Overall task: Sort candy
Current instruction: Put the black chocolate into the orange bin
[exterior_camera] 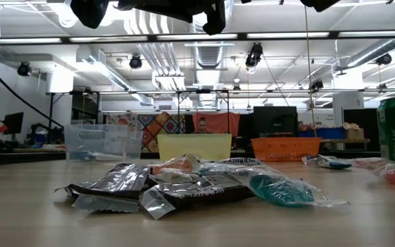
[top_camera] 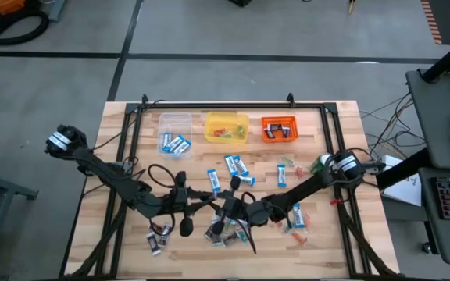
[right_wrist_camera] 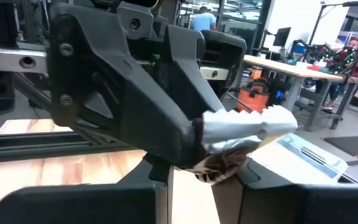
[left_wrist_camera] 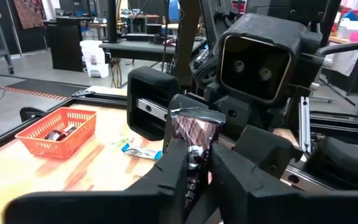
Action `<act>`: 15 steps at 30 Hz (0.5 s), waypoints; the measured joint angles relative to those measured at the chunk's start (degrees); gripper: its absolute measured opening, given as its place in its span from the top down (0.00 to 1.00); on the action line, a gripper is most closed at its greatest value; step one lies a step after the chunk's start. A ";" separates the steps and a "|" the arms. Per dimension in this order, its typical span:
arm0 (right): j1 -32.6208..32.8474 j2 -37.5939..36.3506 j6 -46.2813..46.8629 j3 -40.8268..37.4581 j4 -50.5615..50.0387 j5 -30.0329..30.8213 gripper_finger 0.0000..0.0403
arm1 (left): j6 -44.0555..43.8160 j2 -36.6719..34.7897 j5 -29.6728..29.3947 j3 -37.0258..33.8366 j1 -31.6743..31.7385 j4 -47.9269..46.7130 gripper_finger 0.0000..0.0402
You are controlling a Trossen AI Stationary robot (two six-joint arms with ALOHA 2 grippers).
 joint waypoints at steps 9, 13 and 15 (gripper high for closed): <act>-1.47 -7.18 4.82 0.50 -27.97 10.85 0.92 | 0.19 -5.45 0.11 -0.02 0.12 -8.51 0.62; -6.21 -13.26 21.20 2.22 -60.76 14.54 0.94 | 0.17 -9.47 -0.17 -0.04 0.44 -14.11 0.57; -10.54 -16.05 33.68 2.84 -78.10 14.72 0.95 | 0.17 -11.09 -0.16 -0.02 0.42 -16.06 0.57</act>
